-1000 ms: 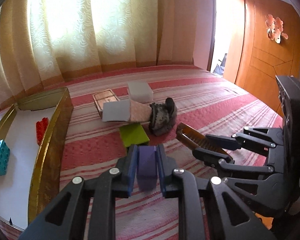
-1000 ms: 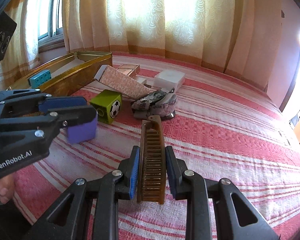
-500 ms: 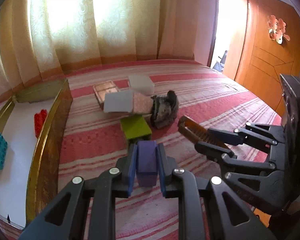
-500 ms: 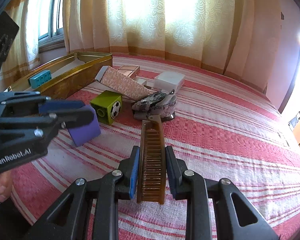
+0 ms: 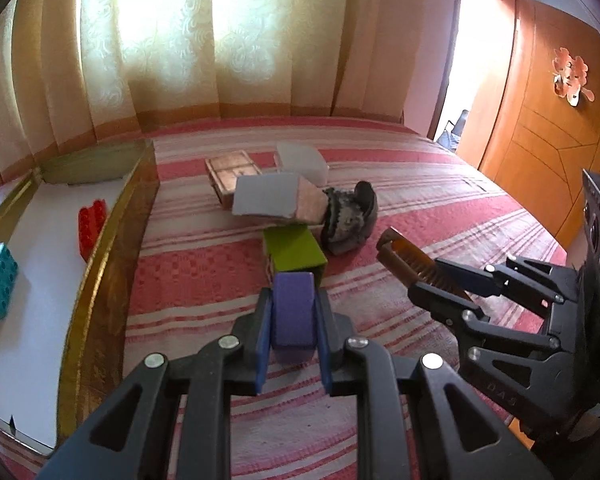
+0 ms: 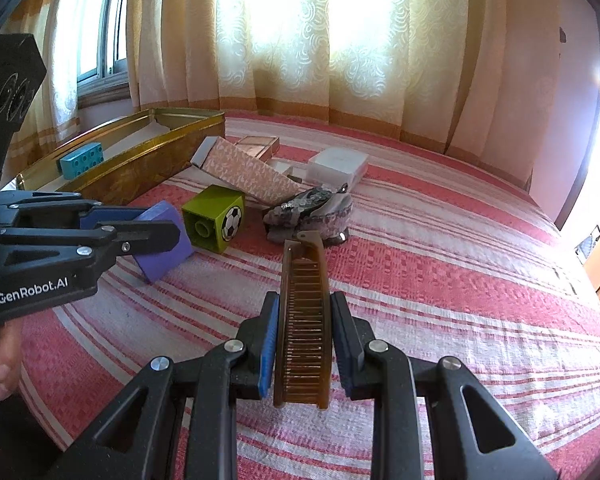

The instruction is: Organize rigid objects

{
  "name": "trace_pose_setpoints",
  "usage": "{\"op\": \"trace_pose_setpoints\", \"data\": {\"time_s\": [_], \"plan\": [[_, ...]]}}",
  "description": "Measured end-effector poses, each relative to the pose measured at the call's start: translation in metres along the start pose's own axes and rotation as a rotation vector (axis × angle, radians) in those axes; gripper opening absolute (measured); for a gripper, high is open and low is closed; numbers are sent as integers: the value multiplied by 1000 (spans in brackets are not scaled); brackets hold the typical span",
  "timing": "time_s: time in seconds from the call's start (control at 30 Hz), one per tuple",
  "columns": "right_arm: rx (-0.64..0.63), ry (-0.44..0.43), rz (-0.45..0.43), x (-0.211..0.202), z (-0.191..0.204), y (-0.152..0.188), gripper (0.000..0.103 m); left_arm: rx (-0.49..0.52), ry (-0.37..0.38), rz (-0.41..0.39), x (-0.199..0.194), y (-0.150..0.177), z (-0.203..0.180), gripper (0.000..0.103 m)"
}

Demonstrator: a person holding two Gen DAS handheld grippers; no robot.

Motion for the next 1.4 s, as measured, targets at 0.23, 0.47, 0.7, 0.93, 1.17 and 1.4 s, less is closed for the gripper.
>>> {"op": "trace_pose_setpoints", "data": {"time_s": [0.23,0.47,0.7,0.93,1.17,1.4], "plan": [[-41,26,-71,-10,7,-1,28,-10,-28,-68,-10,-1,3,18],[-42,24,-126,-18,7,-2,28,-21,-47,-108,-16,-2,5,18],[-32,15,-171,-26,7,0,28,-33,-57,-143,-21,-2,7,18],[-28,9,-208,-31,7,1,28,-45,-67,-176,-26,-2,10,18],[29,-31,-321,-48,-2,2,28,-61,-80,-215,-32,-2,13,18],[48,-54,-396,-58,-4,-2,28,-65,-83,-226,-34,-2,13,18]]}}
Point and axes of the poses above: each gripper's, at about its wrist camera, not at the fingertips, and x roughly the way its jaws point, z to its left, y to its underside, the point moved 3 cm from there along x, roughly the way its jaws point, and after that the axes turned 15 degrees about -y, right-handed, at the moved point
